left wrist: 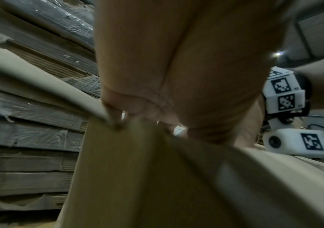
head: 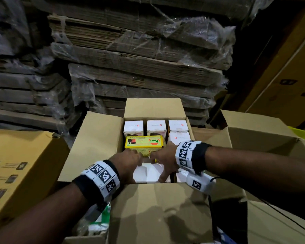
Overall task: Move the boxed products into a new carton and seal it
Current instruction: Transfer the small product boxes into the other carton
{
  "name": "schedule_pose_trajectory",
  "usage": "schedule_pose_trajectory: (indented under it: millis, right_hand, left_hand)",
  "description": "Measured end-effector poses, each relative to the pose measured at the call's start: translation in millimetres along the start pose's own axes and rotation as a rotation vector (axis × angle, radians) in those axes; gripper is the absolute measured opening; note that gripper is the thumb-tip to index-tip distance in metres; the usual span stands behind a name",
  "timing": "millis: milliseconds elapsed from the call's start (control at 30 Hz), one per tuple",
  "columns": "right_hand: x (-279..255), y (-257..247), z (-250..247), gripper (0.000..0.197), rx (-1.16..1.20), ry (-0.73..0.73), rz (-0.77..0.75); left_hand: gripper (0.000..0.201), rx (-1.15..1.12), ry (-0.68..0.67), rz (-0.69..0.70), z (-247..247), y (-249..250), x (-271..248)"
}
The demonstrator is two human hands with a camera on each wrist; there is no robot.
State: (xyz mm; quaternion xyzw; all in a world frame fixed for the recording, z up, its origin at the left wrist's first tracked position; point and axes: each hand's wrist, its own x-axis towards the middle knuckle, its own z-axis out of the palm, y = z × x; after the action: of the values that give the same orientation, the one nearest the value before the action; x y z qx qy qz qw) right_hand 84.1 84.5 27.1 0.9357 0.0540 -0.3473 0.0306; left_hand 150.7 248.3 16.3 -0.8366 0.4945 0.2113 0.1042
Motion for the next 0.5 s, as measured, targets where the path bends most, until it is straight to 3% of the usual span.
schedule_pose_trajectory:
  millis: [200,500]
  right_hand:
    - [9.0,-0.1,2.4,0.067,0.051,0.000,-0.066]
    - [18.8,-4.3,0.0,0.064,-0.130,-0.026,-0.086]
  left_hand:
    - [0.056,-0.018,-0.114,0.025,-4.1,-5.7,3.7]
    - [0.073,-0.012,-0.098,0.007,3.2,-1.7,10.4]
